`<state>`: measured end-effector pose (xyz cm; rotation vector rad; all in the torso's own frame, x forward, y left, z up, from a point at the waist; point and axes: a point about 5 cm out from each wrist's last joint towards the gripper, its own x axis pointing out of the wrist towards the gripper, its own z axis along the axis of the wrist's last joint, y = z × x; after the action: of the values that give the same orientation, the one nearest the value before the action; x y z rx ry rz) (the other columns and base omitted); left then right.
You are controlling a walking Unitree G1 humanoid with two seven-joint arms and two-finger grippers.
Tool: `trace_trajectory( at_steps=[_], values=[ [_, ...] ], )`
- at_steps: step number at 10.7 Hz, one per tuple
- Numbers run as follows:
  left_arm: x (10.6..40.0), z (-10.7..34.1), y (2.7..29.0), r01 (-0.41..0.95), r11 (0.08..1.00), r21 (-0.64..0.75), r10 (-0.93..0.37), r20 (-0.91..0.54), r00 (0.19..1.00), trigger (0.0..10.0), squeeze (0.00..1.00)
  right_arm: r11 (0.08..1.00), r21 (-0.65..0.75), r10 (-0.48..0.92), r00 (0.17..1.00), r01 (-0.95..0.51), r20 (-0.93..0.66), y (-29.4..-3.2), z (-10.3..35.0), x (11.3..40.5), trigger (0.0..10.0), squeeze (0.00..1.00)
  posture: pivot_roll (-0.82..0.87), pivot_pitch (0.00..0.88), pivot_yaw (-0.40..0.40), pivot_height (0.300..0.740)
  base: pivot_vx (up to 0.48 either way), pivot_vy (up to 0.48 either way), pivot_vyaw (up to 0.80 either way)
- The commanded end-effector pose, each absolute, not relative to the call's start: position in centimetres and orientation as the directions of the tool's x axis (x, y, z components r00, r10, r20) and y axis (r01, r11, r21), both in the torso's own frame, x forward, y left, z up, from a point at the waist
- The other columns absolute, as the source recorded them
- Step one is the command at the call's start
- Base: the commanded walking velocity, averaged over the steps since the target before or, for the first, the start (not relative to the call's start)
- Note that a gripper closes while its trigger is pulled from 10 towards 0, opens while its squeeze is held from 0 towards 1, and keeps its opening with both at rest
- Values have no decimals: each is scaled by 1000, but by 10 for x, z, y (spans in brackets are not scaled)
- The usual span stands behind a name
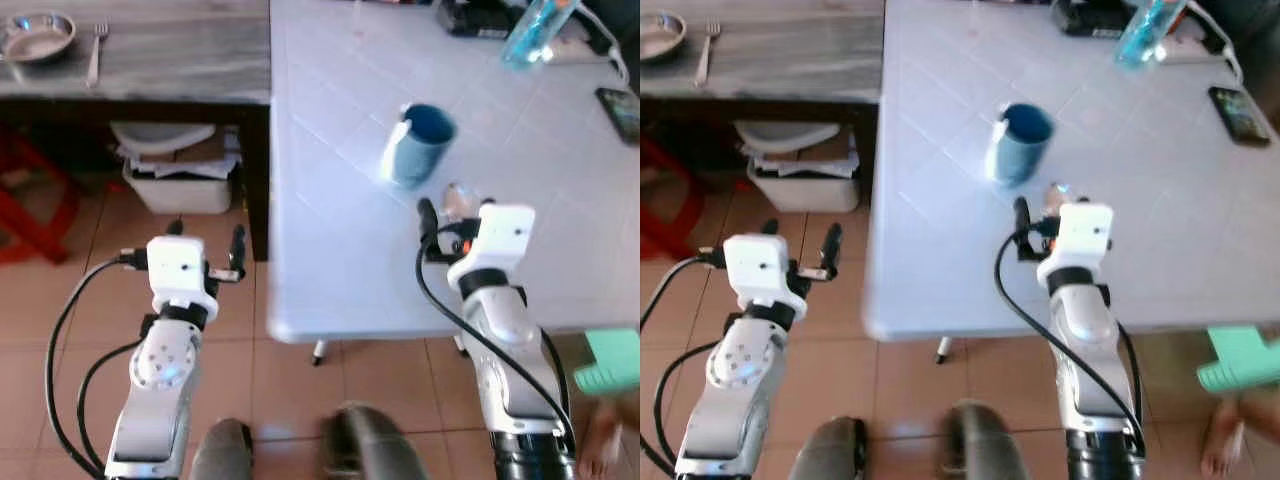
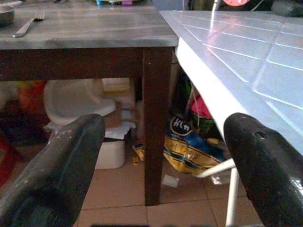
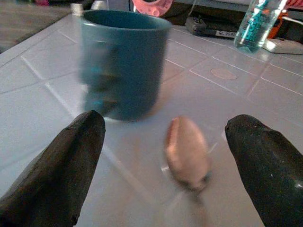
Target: Setting the table
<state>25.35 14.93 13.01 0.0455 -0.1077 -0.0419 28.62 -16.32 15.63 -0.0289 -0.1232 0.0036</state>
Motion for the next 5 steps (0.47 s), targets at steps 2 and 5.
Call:
trace_trajectory(
  at_steps=[2,5],
  values=[
    [255,126,149,0,999,53,-4,76,997,10000,0,999,-45,-10,995,15,101,-172,152,285,10000,0,-39,251,-49,740,0,0,0],
    [251,124,150,-6,998,67,2,66,998,10000,0,997,-74,23,1000,-22,17,-183,144,297,10000,0,-31,268,-41,740,0,0,0]
  ],
)
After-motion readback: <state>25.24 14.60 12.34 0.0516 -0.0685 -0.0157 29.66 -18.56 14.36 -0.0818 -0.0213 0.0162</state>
